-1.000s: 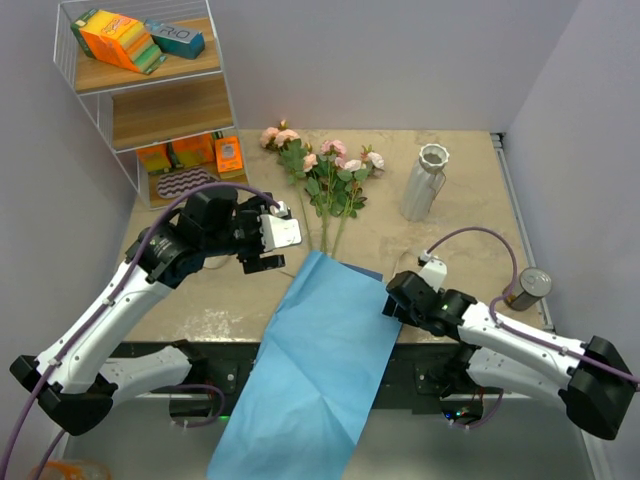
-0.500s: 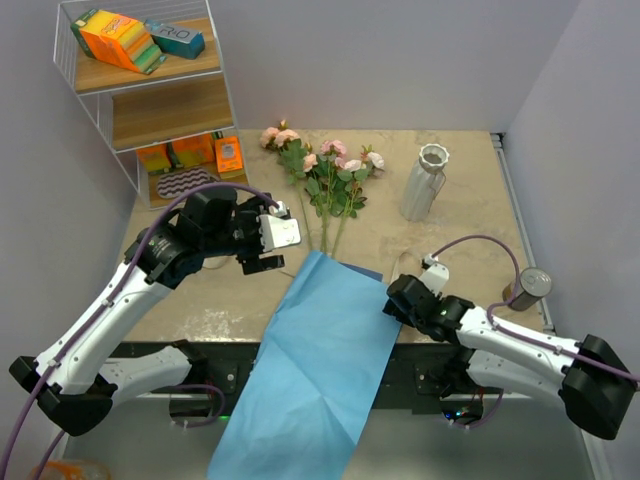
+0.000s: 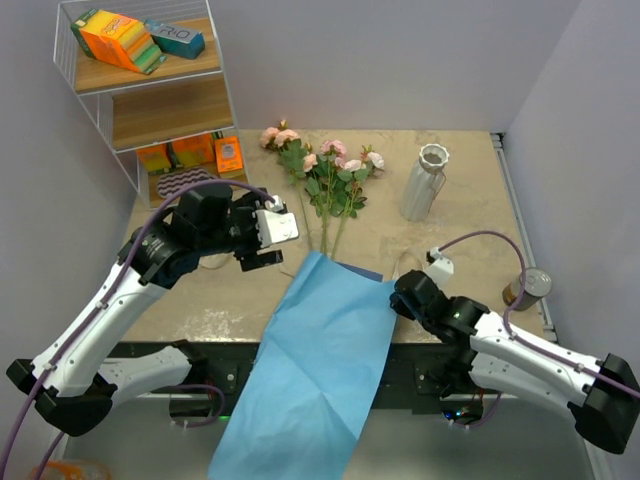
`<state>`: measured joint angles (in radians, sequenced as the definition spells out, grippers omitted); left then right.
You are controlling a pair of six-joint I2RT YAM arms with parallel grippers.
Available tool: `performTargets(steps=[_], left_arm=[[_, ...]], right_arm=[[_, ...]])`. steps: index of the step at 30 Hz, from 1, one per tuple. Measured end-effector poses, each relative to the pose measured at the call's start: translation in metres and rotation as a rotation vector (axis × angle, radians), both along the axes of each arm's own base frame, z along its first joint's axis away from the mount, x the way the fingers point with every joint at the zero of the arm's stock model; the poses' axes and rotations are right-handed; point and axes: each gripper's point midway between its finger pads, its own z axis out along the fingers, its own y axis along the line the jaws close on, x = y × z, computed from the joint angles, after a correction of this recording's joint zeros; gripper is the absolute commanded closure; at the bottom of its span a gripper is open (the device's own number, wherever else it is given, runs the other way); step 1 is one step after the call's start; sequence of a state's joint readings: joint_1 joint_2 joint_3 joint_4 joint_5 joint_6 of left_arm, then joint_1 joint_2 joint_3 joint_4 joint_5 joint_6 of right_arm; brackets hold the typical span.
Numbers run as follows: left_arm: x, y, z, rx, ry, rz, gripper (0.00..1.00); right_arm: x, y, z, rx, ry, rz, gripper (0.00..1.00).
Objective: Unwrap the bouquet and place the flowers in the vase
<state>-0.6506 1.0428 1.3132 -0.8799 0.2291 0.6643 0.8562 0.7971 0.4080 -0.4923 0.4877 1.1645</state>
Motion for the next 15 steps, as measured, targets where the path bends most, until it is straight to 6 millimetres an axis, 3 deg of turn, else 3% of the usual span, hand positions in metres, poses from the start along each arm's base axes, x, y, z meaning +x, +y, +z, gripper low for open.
performTargets(steps=[7, 11, 15], left_arm=[[0.004, 0.003, 0.004, 0.001, -0.013, 0.031, 0.18], [0.013, 0.007, 0.011, -0.009, -0.044, 0.085, 0.18], [0.035, 0.016, 0.031, -0.047, -0.149, 0.205, 0.18]], right_arm=[[0.020, 0.024, 0.053, 0.029, -0.084, 0.067, 0.99], [0.033, 0.047, 0.084, 0.060, -0.134, 0.135, 1.00], [0.043, 0.084, 0.119, 0.068, -0.194, 0.237, 1.00]])
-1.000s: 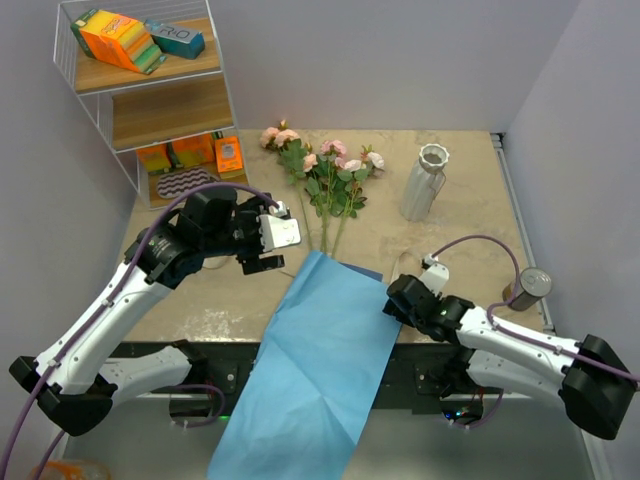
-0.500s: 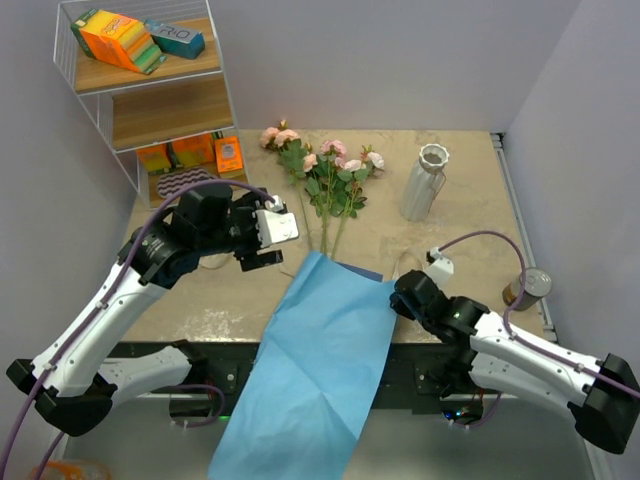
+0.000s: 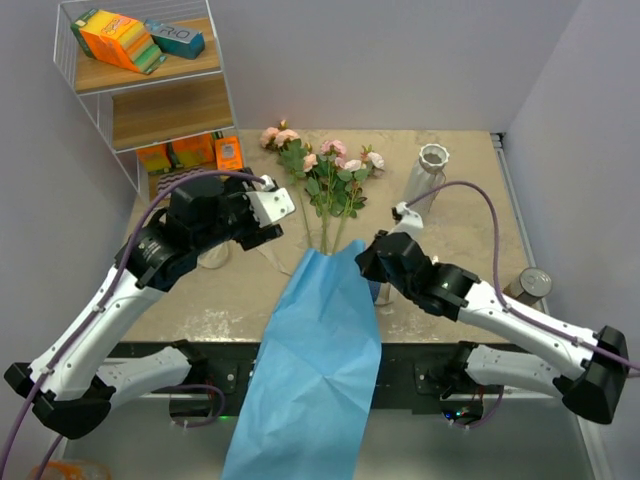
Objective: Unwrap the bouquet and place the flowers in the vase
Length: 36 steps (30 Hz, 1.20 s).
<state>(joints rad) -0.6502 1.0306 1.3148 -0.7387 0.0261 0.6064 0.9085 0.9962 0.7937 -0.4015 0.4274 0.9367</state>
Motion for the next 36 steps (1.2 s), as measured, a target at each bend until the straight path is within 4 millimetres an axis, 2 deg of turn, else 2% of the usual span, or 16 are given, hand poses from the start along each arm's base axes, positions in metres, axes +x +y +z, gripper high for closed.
performTargets(steps=[5, 6, 8, 11, 16, 18, 19, 23, 24, 25, 26, 28, 29, 32, 34, 36], left_arm=[[0.037, 0.035, 0.025, -0.078, -0.099, 0.235, 0.21], [0.050, 0.050, 0.033, -0.101, -0.113, 0.308, 0.21], [0.074, 0.084, 0.048, -0.143, -0.136, 0.456, 0.21], [0.093, 0.122, 0.073, -0.205, -0.195, 0.595, 0.21], [0.089, 0.151, 0.117, -0.294, -0.304, 0.686, 0.20], [0.082, 0.164, 0.132, -0.324, -0.358, 0.725, 0.16], [0.077, 0.170, 0.140, -0.340, -0.393, 0.742, 0.11], [0.049, 0.185, 0.165, -0.408, -0.505, 0.774, 0.01], [0.043, 0.186, 0.171, -0.426, -0.525, 0.774, 0.01], [0.038, 0.187, 0.178, -0.443, -0.547, 0.774, 0.01], [0.035, 0.188, 0.183, -0.459, -0.566, 0.774, 0.01], [0.028, 0.190, 0.193, -0.481, -0.601, 0.775, 0.01], [0.026, 0.190, 0.195, -0.485, -0.607, 0.775, 0.01], [0.030, 0.188, 0.191, -0.476, -0.590, 0.766, 0.01], [0.035, 0.185, 0.184, -0.462, -0.564, 0.754, 0.01], [0.041, 0.180, 0.174, -0.445, -0.532, 0.735, 0.01]], right_arm=[[-0.012, 0.085, 0.053, 0.032, -0.086, 0.204, 1.00], [-0.013, 0.107, 0.066, 0.049, -0.108, 0.242, 1.00], [-0.018, 0.140, 0.079, 0.071, -0.125, 0.300, 1.00], [-0.024, 0.183, 0.086, 0.091, -0.133, 0.375, 1.00], [-0.034, 0.243, 0.081, 0.094, -0.124, 0.473, 1.00], [-0.039, 0.266, 0.080, 0.103, -0.119, 0.515, 1.00], [-0.042, 0.275, 0.080, 0.111, -0.115, 0.534, 1.00], [-0.051, 0.306, 0.083, 0.146, -0.102, 0.601, 0.98], [-0.053, 0.315, 0.085, 0.160, -0.101, 0.618, 0.91], [-0.053, 0.324, 0.088, 0.175, -0.102, 0.632, 0.64], [-0.054, 0.333, 0.091, 0.189, -0.104, 0.644, 0.50], [-0.054, 0.347, 0.095, 0.215, -0.103, 0.668, 0.34], [-0.055, 0.352, 0.095, 0.221, -0.101, 0.680, 0.23], [-0.054, 0.355, 0.085, 0.210, -0.082, 0.691, 0.10], [-0.052, 0.350, 0.075, 0.200, -0.068, 0.683, 0.10], [-0.047, 0.332, 0.055, 0.162, -0.030, 0.661, 0.09]])
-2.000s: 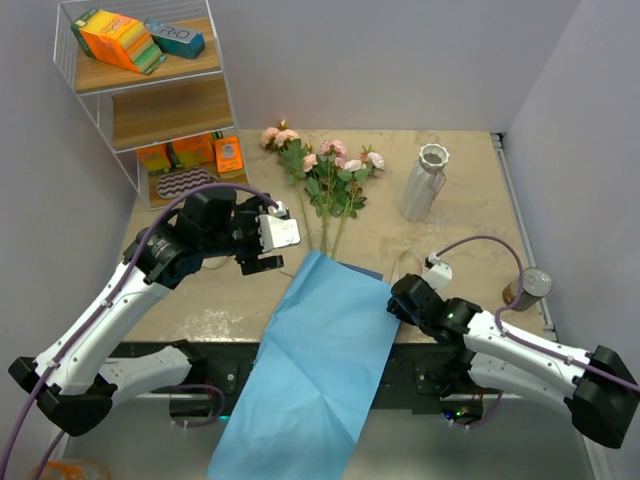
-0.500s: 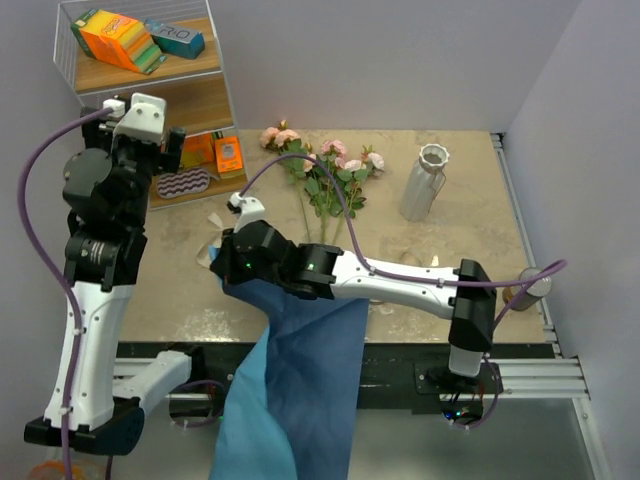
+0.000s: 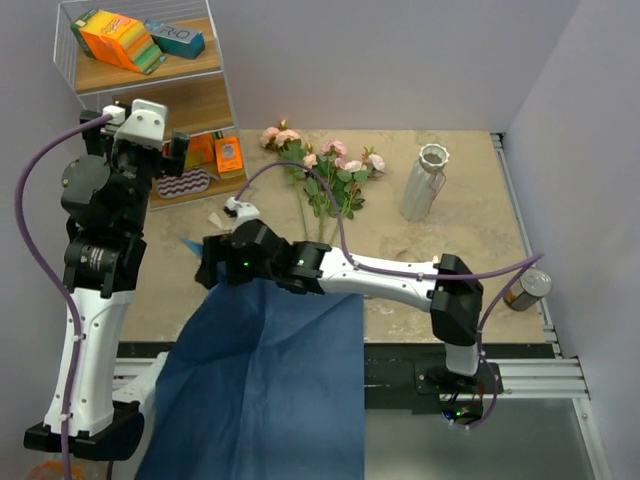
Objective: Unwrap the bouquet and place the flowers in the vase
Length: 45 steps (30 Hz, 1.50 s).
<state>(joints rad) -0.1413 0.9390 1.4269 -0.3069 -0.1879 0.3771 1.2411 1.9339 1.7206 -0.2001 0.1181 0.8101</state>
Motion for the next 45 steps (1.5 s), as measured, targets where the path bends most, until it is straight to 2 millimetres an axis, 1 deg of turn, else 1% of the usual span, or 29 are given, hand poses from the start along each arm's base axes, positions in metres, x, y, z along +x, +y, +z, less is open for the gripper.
performTargets(steps=[1, 3, 4, 6, 7, 8, 9, 12, 14, 17, 21, 24, 26, 27, 29, 31, 33, 34, 35, 37, 38, 39, 42, 45], left_arm=[[0.004, -0.003, -0.007, 0.007, 0.023, -0.013, 0.01], [0.010, -0.008, -0.019, 0.023, 0.064, -0.040, 0.01], [0.012, -0.010, -0.022, 0.027, 0.075, -0.050, 0.01], [0.018, -0.016, -0.030, 0.044, 0.102, -0.078, 0.01], [0.021, -0.019, -0.033, 0.054, 0.114, -0.093, 0.01], [0.023, -0.022, -0.036, 0.058, 0.127, -0.110, 0.01], [0.026, -0.026, -0.040, 0.063, 0.144, -0.132, 0.01], [0.036, -0.038, -0.051, 0.073, 0.191, -0.194, 0.01], [0.041, -0.044, -0.060, 0.077, 0.221, -0.223, 0.01], [0.043, -0.048, -0.070, 0.087, 0.252, -0.245, 0.01], [0.039, -0.048, -0.069, 0.102, 0.245, -0.251, 0.01], [0.036, -0.048, -0.066, 0.102, 0.235, -0.252, 0.01], [0.034, -0.048, -0.064, 0.102, 0.229, -0.255, 0.01], [0.033, -0.048, -0.062, 0.102, 0.225, -0.256, 0.01], [0.031, -0.048, -0.061, 0.101, 0.220, -0.257, 0.01], [0.030, -0.048, -0.060, 0.102, 0.218, -0.257, 0.01], [0.030, -0.047, -0.060, 0.102, 0.217, -0.254, 0.01], [0.030, -0.047, -0.059, 0.101, 0.216, -0.253, 0.01], [0.029, -0.047, -0.059, 0.102, 0.214, -0.252, 0.01], [0.027, -0.046, -0.057, 0.101, 0.207, -0.248, 0.01], [0.026, -0.045, -0.056, 0.101, 0.204, -0.247, 0.01], [0.025, -0.045, -0.055, 0.100, 0.201, -0.246, 0.01], [0.023, -0.045, -0.053, 0.100, 0.195, -0.245, 0.01], [0.023, -0.045, -0.053, 0.099, 0.195, -0.244, 0.01]], right_arm=[[0.004, -0.011, -0.011, -0.023, 0.012, -0.014, 0.08], [0.014, -0.042, -0.033, -0.082, 0.041, -0.056, 0.07], [0.020, -0.056, -0.040, -0.100, 0.049, -0.075, 0.05], [0.038, -0.096, -0.054, -0.162, 0.068, -0.149, 0.03], [0.047, -0.111, -0.055, -0.181, 0.071, -0.181, 0.03], [0.055, -0.122, -0.054, -0.192, 0.070, -0.208, 0.03], [0.066, -0.133, -0.050, -0.200, 0.063, -0.242, 0.03], [0.090, -0.161, -0.034, -0.216, 0.047, -0.301, 0.01], [0.101, -0.168, -0.026, -0.225, 0.027, -0.311, 0.01], [0.106, -0.174, -0.018, -0.252, -0.005, -0.299, 0.01], [0.114, -0.181, -0.018, -0.264, -0.019, -0.299, 0.02], [0.124, -0.186, -0.024, -0.246, -0.003, -0.316, 0.03], [0.129, -0.178, -0.031, -0.204, 0.029, -0.322, 0.02], [0.132, -0.168, -0.036, -0.180, 0.042, -0.319, 0.01], [0.132, -0.140, -0.048, -0.150, 0.065, -0.291, 0.01], [0.122, -0.100, -0.063, -0.130, 0.086, -0.228, 0.01], [0.103, -0.061, -0.074, -0.110, 0.103, -0.147, 0.01], [0.093, -0.043, -0.076, -0.099, 0.110, -0.108, 0.01], [0.087, -0.031, -0.075, -0.083, 0.112, -0.082, 0.01], [0.068, -0.007, -0.063, -0.043, 0.114, -0.019, 0.01], [0.062, 0.002, -0.051, -0.014, 0.106, 0.007, 0.01], [0.059, 0.006, -0.042, 0.006, 0.101, 0.022, 0.01], [0.063, 0.018, 0.000, 0.098, 0.060, 0.045, 0.01], [0.072, 0.022, 0.039, 0.172, 0.015, 0.051, 0.01]])
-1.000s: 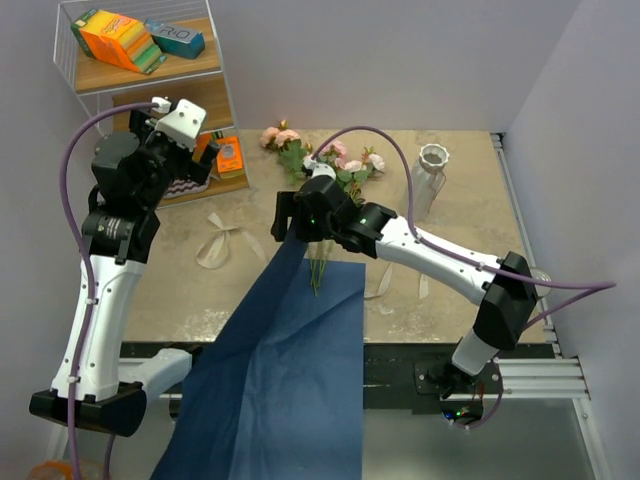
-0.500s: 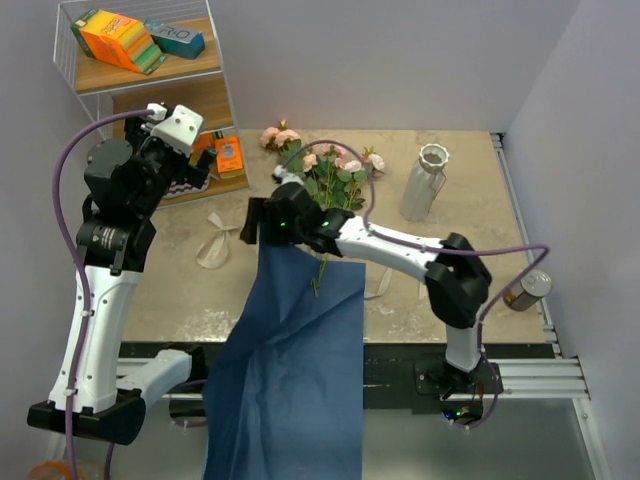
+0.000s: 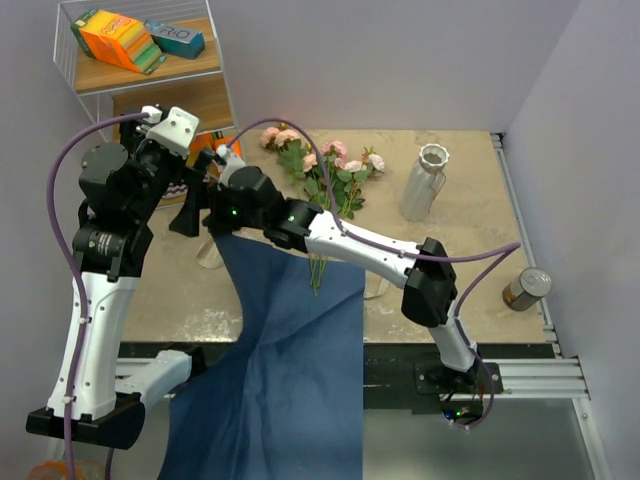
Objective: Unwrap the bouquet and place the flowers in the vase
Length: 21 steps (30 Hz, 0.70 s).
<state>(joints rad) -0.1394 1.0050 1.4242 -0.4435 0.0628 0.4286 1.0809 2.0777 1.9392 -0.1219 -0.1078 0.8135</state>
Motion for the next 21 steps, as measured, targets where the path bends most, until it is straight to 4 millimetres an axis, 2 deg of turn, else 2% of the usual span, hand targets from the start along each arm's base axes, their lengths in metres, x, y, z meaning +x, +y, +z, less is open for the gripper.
performTargets(steps=[2, 4, 6, 8, 11, 14, 17, 21], left_arm=[[0.000, 0.000, 0.001, -0.010, -0.003, 0.002, 0.01], [-0.001, 0.000, 0.013, -0.020, -0.036, 0.004, 0.01], [-0.004, 0.003, 0.021, -0.027, -0.058, 0.017, 0.01], [-0.006, 0.005, 0.024, -0.035, -0.066, 0.026, 0.01], [-0.006, 0.007, 0.025, -0.049, -0.069, 0.045, 0.01], [-0.005, 0.021, 0.028, -0.071, -0.081, 0.125, 0.01], [-0.005, 0.030, 0.036, -0.114, -0.115, 0.179, 0.01], [-0.011, 0.041, 0.053, -0.195, -0.189, 0.244, 0.01]], right_arm=[[0.006, 0.006, 0.026, 0.038, -0.038, 0.009, 0.01], [0.013, 0.013, 0.043, 0.045, -0.070, 0.014, 0.01], [0.020, 0.017, 0.054, 0.054, -0.104, 0.015, 0.01], [0.024, 0.014, 0.057, 0.039, -0.120, 0.015, 0.01], [0.026, 0.000, 0.046, -0.016, -0.121, 0.013, 0.01], [0.033, -0.026, 0.022, -0.094, -0.097, -0.009, 0.01], [0.043, -0.054, -0.003, -0.163, -0.070, -0.046, 0.01], [0.058, -0.071, -0.018, -0.198, -0.061, -0.076, 0.01]])
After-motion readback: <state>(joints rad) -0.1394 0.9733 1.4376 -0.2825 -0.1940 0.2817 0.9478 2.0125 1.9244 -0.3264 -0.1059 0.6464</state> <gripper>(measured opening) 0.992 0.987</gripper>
